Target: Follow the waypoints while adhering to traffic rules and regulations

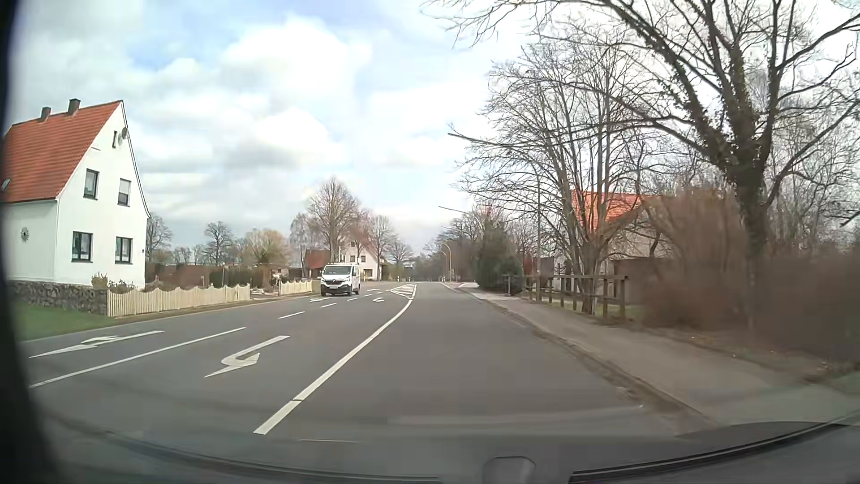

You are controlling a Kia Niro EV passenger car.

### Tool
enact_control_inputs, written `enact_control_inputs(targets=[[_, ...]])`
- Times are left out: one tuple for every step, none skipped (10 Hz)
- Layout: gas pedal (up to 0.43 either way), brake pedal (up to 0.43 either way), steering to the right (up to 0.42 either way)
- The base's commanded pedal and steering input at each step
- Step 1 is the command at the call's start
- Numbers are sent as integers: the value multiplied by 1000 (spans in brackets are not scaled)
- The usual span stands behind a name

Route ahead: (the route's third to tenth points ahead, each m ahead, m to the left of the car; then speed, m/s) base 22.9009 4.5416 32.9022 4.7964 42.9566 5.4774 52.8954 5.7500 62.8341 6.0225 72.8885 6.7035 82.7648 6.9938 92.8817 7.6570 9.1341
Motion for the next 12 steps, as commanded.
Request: enact_control_inputs(targets=[[398, 0, -16], [398, 0, -8], [398, 0, -4], [398, 0, -3], [398, 0, -4], [398, 0, -7], [398, 0, -10], [398, 0, -12], [390, 0, -17], [378, 0, -19], [358, 0, -16], [339, 0, -14]])
